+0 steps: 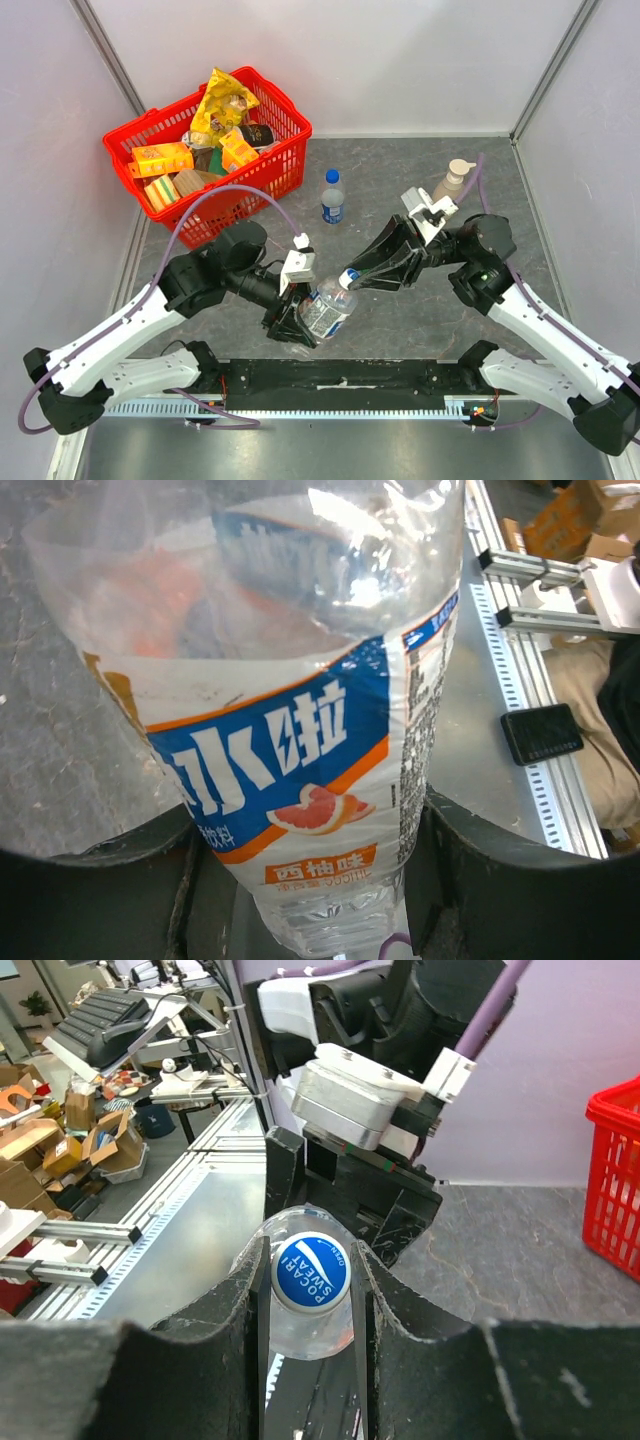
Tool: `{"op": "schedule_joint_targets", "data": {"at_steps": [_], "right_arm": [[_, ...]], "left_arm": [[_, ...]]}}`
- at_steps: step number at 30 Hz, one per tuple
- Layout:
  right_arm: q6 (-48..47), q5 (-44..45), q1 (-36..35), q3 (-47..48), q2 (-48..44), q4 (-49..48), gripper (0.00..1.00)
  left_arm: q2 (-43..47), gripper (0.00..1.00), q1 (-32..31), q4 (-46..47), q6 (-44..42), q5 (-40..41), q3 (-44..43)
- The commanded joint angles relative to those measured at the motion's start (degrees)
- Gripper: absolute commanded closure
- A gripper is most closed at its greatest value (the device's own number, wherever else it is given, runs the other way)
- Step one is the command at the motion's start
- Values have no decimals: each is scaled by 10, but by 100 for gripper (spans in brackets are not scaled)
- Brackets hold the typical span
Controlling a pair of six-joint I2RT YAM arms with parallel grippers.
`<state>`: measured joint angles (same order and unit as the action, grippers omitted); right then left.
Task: Unscrew the bottle caps
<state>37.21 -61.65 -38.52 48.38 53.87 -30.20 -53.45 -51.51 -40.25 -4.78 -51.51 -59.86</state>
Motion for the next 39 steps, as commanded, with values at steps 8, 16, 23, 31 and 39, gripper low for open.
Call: {"op": "schedule_joint_targets", "data": {"at_steps": [8, 16, 23, 31, 39], "right_arm": [[18, -34, -13, 17, -19, -43, 100], [-30, 0, -13, 42, -21, 38, 51], [-37, 14, -12, 53, -18, 44, 10], [-62, 67, -13, 73, -22, 109, 2], [-86, 216, -13, 88, 3, 226, 2]], "left_arm": [[-12, 95, -2, 76, 10, -116, -41], [0, 94, -2, 63, 6, -36, -25], [2, 94, -1, 13, -15, 51, -17], [-9, 94, -1, -7, -18, 158, 14], [12, 98, -1, 23, 2, 362, 62]]}}
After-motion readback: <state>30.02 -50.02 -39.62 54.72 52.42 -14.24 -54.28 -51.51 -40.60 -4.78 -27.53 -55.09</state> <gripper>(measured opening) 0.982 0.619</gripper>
